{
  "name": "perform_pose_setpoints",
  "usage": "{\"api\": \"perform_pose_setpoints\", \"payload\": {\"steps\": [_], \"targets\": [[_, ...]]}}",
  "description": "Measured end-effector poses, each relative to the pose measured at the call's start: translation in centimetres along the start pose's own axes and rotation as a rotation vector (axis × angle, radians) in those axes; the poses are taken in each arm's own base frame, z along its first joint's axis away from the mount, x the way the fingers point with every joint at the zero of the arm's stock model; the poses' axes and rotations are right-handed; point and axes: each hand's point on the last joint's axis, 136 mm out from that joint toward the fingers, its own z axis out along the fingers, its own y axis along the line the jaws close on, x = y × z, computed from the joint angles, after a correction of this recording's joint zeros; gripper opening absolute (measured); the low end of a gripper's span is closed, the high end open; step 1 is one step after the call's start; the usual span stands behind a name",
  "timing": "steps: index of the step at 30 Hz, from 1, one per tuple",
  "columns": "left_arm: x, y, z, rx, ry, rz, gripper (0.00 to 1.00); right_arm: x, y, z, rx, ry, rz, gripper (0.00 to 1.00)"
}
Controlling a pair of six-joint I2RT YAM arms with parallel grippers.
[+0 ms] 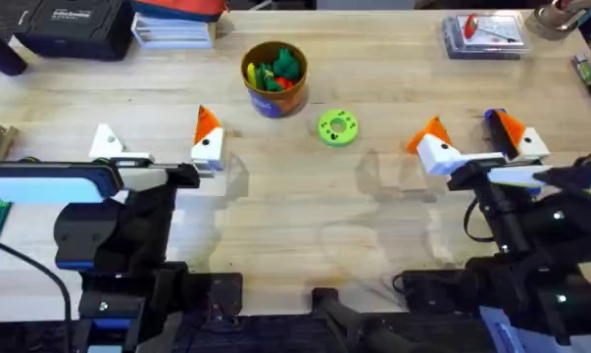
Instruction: Pick up the gripper from the table and insert it into the empty holder that is missing its gripper. Then pick up a screw, insert it into the mounting hole, and use the screwdriver to tighten it. Finally, clean up the table by picking up the vegetable and placing it into the bucket.
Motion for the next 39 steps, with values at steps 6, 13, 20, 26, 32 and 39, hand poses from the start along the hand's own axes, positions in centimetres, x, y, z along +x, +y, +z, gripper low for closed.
{"api": "perform_pose_setpoints", "payload": {"steps": [6,13,20,26,32,39], "targets": [[-0.6,0.2,-0.6,-0.013,0.085,0.0,0.986,1.4,0.0,-1.3,0.013,0.174,0.072,0.994],[-5.8,1.6,-1.6,-0.093,0.284,0.012,0.986,-1.9,0.1,-3.4,0.025,0.376,0.103,0.993],[-4.4,1.8,-1.2,-0.102,0.701,0.034,0.986,-5.3,0.2,-3.1,0.039,0.556,0.115,0.992],[0.7,-0.7,-0.5,0.036,0.98,-0.023,0.986,-4.4,0.2,-2.2,0.045,0.632,0.119,0.993],[4.1,-2.8,-0.4,0.13,1.148,-0.123,0.859,-4.5,0.2,-2.1,0.045,0.629,0.12,0.994],[5.0,-3.3,0.2,0.142,1.182,-0.166,0.299,-4.5,0.2,-2.1,0.045,0.629,0.12,0.993]]}}
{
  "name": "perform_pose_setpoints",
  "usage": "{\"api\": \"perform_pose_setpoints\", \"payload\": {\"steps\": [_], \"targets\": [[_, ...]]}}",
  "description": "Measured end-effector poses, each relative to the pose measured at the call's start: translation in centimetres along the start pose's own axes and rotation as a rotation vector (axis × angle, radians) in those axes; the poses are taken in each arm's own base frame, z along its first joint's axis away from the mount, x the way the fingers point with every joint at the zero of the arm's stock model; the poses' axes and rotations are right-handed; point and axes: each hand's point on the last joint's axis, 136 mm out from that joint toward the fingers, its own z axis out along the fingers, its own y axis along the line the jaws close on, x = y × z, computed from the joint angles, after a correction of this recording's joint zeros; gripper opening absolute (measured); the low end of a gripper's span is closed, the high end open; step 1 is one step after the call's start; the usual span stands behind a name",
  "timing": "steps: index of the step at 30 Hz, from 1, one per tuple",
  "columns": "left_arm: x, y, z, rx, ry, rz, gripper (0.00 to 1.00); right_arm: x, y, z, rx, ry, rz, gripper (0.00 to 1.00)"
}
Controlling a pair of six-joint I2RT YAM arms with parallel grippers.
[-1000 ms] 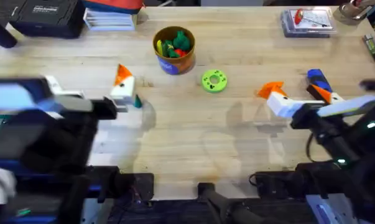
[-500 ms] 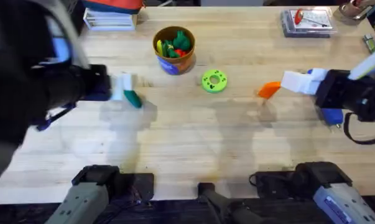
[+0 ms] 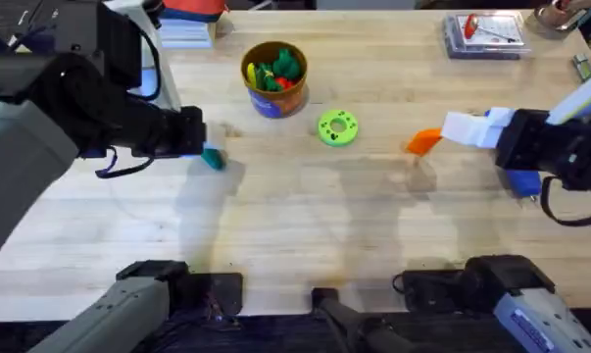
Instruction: Pick up the gripper from the table and insert it into the empty holder that is missing its gripper. Then pick up a screw, insert it into the mounting hole, and use the screwdriver to tighten it. Finally, clean up the table by picking up the vegetable and placing it into the bucket.
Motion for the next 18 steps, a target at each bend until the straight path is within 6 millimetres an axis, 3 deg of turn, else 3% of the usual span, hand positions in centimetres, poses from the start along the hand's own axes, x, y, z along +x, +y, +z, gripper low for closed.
{"api": "perform_pose_setpoints", "payload": {"steps": [4,5,9,15,18], "targets": [[-1.6,-0.6,-0.9,0.014,-0.093,0.023,0.907,0.4,-0.1,0.0,0.002,0.015,0.0,0.993],[-2.1,-0.9,-1.4,0.023,-0.129,0.037,0.949,0.6,-0.1,0.0,0.003,0.025,0.001,0.993],[-3.8,-4.2,-4.4,0.126,-0.292,0.152,0.964,1.9,-0.2,-0.1,0.01,0.076,0.003,0.992],[-5.7,-11.0,-10.4,0.383,-0.562,0.375,0.964,4.7,-0.6,-0.5,0.024,0.191,0.006,0.994],[-5.9,-12.6,-12.4,0.446,-0.639,0.439,0.964,6.2,-0.8,-0.8,0.032,0.257,0.008,0.994]]}}
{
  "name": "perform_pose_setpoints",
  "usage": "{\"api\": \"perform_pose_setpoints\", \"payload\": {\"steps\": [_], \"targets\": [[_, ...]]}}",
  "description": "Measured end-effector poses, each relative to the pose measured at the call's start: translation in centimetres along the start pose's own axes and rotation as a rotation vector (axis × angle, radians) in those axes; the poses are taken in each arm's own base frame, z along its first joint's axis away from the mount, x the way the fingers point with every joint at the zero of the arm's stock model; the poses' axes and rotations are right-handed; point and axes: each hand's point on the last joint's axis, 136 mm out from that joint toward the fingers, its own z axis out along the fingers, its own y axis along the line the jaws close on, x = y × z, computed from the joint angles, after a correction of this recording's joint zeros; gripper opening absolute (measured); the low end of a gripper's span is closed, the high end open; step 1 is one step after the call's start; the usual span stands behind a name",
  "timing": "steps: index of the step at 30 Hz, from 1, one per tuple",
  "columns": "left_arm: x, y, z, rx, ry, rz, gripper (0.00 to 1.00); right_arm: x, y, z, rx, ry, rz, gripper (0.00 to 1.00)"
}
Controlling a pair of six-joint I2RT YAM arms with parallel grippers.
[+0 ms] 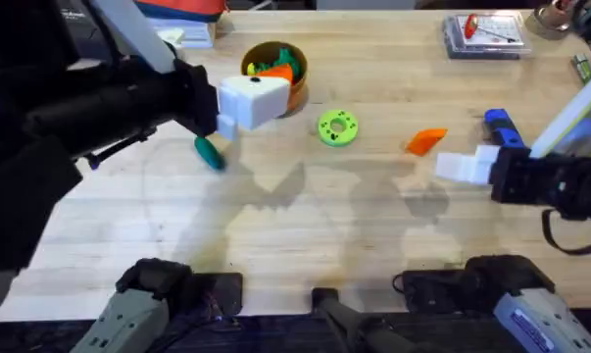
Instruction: Pick up the gripper from the table and insert it into the empty holder that is missing its gripper. Then pick up a screw, insert it into the mounting hole, and use the screwdriver to tighten it. Finally, clean up the table by picking up the vegetable and placing it into the bucket.
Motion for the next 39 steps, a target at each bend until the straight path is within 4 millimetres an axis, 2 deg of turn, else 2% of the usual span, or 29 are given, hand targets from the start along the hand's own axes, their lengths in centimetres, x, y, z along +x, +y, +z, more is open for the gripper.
{"api": "perform_pose_setpoints", "payload": {"steps": [6,16,19,23,26,29,35,39], "targets": [[-0.1,-0.9,-0.2,0.042,-0.006,0.009,0.968,2.9,-0.4,-0.2,0.015,0.117,0.004,0.994],[-0.5,-0.2,-0.3,-0.001,-0.023,0.028,0.968,2.9,-0.4,-0.2,0.015,0.117,0.004,0.994],[-1.0,-0.6,-1.3,-0.012,-0.06,0.053,0.968,2.9,-0.4,-0.2,0.015,0.118,0.004,0.994],[-1.1,-2.2,-3.9,-0.014,-0.156,0.112,0.968,2.9,-0.4,-0.2,0.015,0.118,0.004,0.994],[-0.2,-3.2,-5.6,-0.016,-0.234,0.158,0.968,2.9,-0.4,-0.2,0.015,0.117,0.004,0.994],[1.2,-3.6,-6.3,-0.018,-0.302,0.2,0.968,2.9,-0.4,-0.2,0.015,0.118,0.004,0.994],[4.9,-2.6,-5.1,-0.025,-0.398,0.26,0.968,2.9,-0.4,-0.2,0.015,0.117,0.004,0.993],[6.3,-2.3,-4.2,-0.01,-0.462,0.298,0.968,2.9,-0.4,-0.2,0.015,0.118,0.004,0.994]]}}
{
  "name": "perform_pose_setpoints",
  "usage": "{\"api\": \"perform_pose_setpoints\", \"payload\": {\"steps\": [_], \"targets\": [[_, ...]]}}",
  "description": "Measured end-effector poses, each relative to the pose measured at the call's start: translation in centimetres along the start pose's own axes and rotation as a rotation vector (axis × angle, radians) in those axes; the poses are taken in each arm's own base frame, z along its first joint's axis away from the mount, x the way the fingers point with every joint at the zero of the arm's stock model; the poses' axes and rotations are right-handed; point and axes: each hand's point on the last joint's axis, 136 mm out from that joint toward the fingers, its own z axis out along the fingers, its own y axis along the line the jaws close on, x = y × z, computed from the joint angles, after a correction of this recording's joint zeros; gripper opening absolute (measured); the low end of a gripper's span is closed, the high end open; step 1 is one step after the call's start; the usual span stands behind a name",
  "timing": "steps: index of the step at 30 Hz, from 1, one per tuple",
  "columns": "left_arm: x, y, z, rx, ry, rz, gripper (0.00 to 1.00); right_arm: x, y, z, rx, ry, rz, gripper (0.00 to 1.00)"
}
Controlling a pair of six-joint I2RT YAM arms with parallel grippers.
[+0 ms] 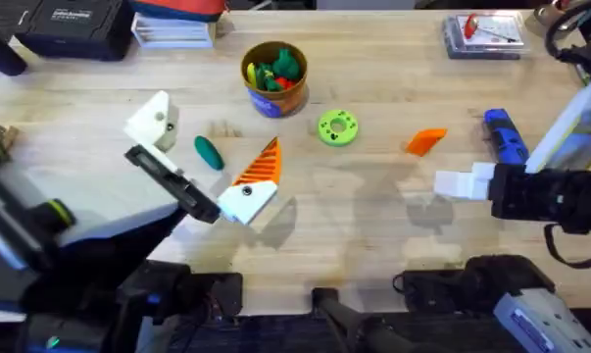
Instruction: Pick up the gripper from the table and insert it into the empty holder that is missing its gripper. Then pick up a screw, insert it into the mounting hole, and use the screwdriver to tighten it. Finally, clean up the table by picking up the vegetable and placing it into the bucket.
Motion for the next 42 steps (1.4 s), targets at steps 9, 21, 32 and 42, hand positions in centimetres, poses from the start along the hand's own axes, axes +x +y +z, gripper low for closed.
{"api": "perform_pose_setpoints", "payload": {"steps": [9,21,32,42], "targets": [[3.2,0.6,1.1,0.003,-0.06,-0.025,0.968,0.0,0.0,0.0,0.0,0.0,0.0,0.994],[8.2,0.1,1.1,0.021,0.105,-0.197,0.968,0.0,0.0,0.0,0.0,0.0,0.0,0.994],[8.4,-0.2,1.1,0.031,0.116,-0.28,0.967,0.0,0.0,0.0,0.0,0.0,0.0,0.993],[8.4,-0.4,1.1,0.04,0.117,-0.286,0.968,0.0,0.0,0.0,0.0,0.0,0.0,0.994]]}}
